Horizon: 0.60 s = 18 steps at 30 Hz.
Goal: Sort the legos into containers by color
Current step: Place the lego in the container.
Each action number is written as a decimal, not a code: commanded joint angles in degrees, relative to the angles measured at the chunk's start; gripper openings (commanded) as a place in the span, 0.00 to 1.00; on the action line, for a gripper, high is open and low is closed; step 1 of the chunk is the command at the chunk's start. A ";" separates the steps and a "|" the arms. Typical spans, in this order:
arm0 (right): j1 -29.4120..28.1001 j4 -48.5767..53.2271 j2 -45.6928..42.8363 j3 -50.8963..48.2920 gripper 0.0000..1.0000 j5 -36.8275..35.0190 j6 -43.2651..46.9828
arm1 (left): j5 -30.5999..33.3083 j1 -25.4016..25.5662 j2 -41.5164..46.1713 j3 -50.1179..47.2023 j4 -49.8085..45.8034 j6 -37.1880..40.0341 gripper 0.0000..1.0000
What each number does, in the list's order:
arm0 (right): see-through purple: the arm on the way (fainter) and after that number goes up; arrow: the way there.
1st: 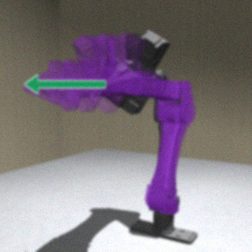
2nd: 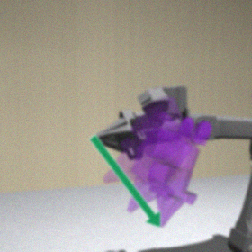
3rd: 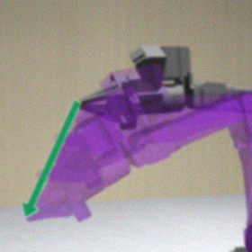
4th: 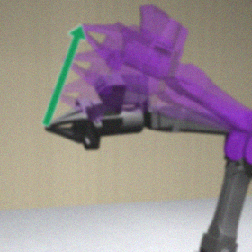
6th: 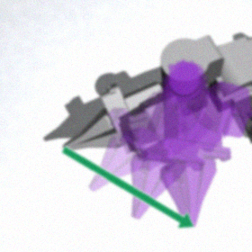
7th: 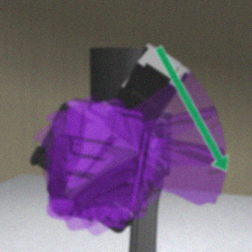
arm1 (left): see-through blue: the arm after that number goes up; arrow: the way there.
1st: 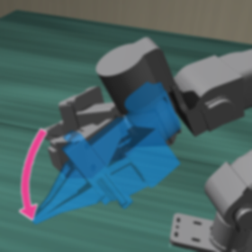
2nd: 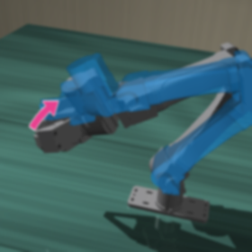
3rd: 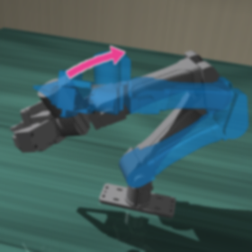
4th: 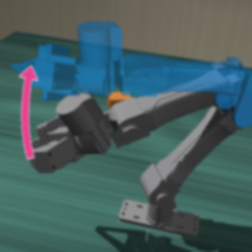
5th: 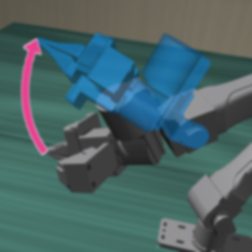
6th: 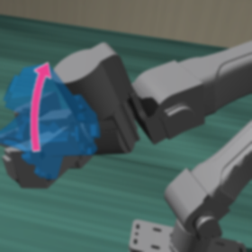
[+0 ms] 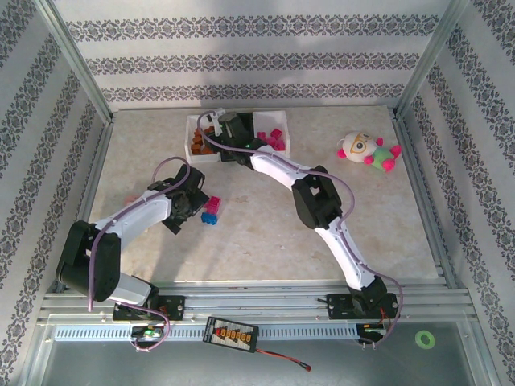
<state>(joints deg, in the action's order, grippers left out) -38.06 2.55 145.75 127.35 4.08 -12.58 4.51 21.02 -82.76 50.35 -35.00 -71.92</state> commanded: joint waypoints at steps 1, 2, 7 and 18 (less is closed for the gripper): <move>0.25 4.13 3.81 8.62 0.26 -0.65 -1.80 | -0.94 0.90 0.89 -0.71 1.72 -2.29 0.99; 0.27 4.98 4.87 10.53 0.28 -0.65 -1.62 | -1.32 0.99 1.01 -0.85 1.91 -2.62 0.99; 0.62 6.97 5.15 13.87 0.51 -0.17 -0.86 | -3.75 1.24 1.60 -1.75 4.33 -2.00 0.99; 1.28 -2.37 -17.83 -16.27 0.69 1.89 2.82 | -3.01 4.99 -1.13 1.36 -0.98 -6.34 0.70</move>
<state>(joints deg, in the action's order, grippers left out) -37.32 5.61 136.11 117.14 4.91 -11.42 1.04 24.82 -83.20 50.65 -33.87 -75.68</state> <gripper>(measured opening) 0.693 0.722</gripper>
